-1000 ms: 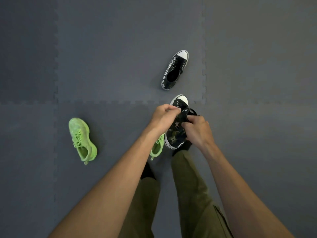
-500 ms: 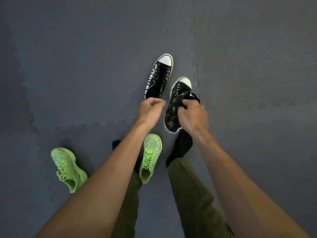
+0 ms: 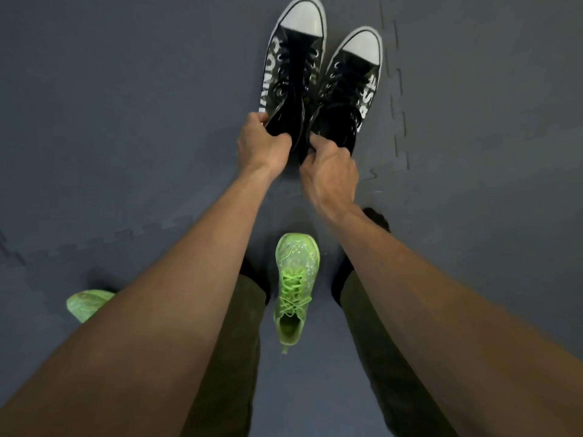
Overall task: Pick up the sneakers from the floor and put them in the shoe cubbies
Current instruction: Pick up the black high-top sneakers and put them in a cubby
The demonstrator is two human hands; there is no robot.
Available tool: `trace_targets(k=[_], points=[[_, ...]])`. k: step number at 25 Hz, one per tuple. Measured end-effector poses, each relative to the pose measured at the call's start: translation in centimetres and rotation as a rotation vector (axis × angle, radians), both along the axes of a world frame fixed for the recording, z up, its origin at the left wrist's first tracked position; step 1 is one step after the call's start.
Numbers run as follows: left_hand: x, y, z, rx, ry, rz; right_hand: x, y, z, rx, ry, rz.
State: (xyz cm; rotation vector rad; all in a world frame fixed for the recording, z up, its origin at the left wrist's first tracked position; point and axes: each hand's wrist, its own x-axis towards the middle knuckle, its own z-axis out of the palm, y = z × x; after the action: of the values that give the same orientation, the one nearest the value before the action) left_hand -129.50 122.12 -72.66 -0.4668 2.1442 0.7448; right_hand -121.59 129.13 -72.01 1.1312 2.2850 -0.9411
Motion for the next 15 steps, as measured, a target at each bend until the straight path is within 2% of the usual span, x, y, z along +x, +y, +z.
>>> trace_targets(k=[3, 8, 10, 15], points=[[0.4, -0.5, -1.2, 0.021, 0.011, -0.019, -0.1, -2.3, -1.2, -0.118, 0.018, -0.066], [0.3, -0.8, -2.0, 0.056, -0.001, 0.029, -1.4, -1.5, -1.0, -0.290, -0.048, -0.317], [0.3, -1.2, -1.9, 0.061, 0.016, 0.048, -2.1, -1.3, -1.1, -0.297, -0.104, -0.423], [1.6, -1.6, -0.5, 0.084, 0.037, -0.018, -3.7, -1.2, -1.6, -0.242, -0.315, -0.395]])
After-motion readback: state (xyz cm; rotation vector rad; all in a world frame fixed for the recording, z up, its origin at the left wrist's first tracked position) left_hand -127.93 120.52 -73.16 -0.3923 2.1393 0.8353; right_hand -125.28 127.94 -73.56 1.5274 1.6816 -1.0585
